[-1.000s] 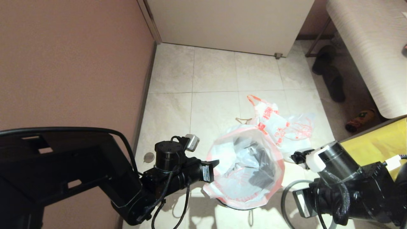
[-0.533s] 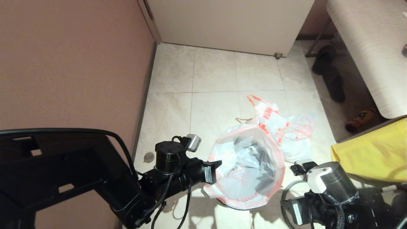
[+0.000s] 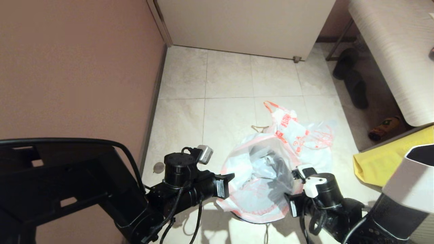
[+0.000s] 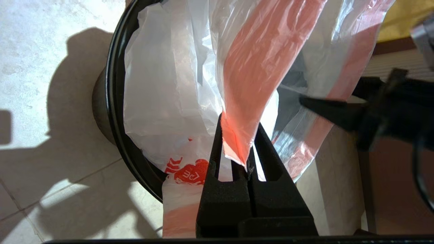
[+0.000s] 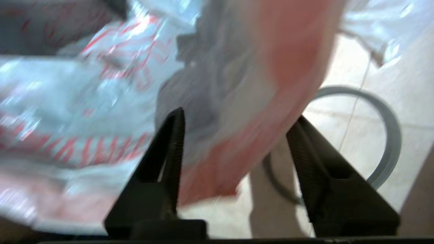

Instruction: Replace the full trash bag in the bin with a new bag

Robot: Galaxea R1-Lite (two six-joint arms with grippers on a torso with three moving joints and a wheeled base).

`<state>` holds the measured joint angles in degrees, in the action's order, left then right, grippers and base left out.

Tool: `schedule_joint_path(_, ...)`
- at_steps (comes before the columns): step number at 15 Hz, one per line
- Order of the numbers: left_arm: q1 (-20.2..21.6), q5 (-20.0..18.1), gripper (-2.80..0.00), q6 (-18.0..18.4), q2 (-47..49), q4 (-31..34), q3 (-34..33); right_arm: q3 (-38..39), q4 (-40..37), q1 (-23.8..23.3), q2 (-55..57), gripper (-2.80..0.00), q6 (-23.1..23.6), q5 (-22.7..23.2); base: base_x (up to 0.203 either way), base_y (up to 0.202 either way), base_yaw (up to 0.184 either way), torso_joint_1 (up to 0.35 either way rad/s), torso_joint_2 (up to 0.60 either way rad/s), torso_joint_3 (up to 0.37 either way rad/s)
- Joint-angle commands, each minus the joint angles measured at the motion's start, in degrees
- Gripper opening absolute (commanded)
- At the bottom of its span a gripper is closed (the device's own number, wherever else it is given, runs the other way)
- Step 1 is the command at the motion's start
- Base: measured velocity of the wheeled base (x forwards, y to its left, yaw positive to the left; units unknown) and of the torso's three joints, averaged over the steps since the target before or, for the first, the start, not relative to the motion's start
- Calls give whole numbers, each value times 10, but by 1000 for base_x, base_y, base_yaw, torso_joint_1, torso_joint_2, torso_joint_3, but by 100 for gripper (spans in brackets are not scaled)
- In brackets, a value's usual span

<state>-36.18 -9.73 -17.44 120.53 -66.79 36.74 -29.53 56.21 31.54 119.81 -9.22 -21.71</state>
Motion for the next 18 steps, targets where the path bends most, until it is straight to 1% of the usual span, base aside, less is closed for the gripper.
schedule_joint_path(1,1,0,-280,-1,0,-8,-3,-4,76,-22,59,-280,16,-2,0,0,0,0,0,0)
schedule_joint_path(2,2,0,-280,-1,2,-9,-3,2,113,-31,61,-280,24,-4,0,0,0,0,0,0)
schedule_joint_path(3,2,1,-280,-1,5,-9,-1,13,123,-38,54,-280,26,-8,0,0,0,0,0,0)
schedule_joint_path(5,2,2,-280,-1,5,-9,0,35,124,-46,22,-280,28,-6,0,0,0,0,0,0)
schedule_joint_path(8,1,9,-280,-1,6,-10,-2,42,124,-47,1,-280,28,-3,0,0,0,0,0,0)
schedule_joint_path(11,2,9,-280,0,7,-9,-4,57,121,-46,-12,-280,29,12,0,0,0,0,0,0)
schedule_joint_path(12,5,9,-280,0,11,-9,-5,75,118,-46,-7,-280,40,19,0,0,0,0,0,0)
schedule_joint_path(13,13,9,-280,4,14,-8,-7,85,114,-47,6,-280,61,26,0,0,0,0,0,0)
schedule_joint_path(15,23,9,-280,27,15,-4,-15,112,112,-48,11,-280,97,28,0,0,0,0,0,0)
schedule_joint_path(16,28,9,-280,30,17,-4,-15,131,112,-48,5,-280,126,31,0,0,0,0,0,0)
schedule_joint_path(17,33,9,-280,30,20,-4,-14,137,113,-48,9,-280,145,40,0,0,0,0,0,0)
schedule_joint_path(18,39,9,-280,33,22,-4,-13,134,115,-46,25,-280,141,48,0,0,0,0,0,0)
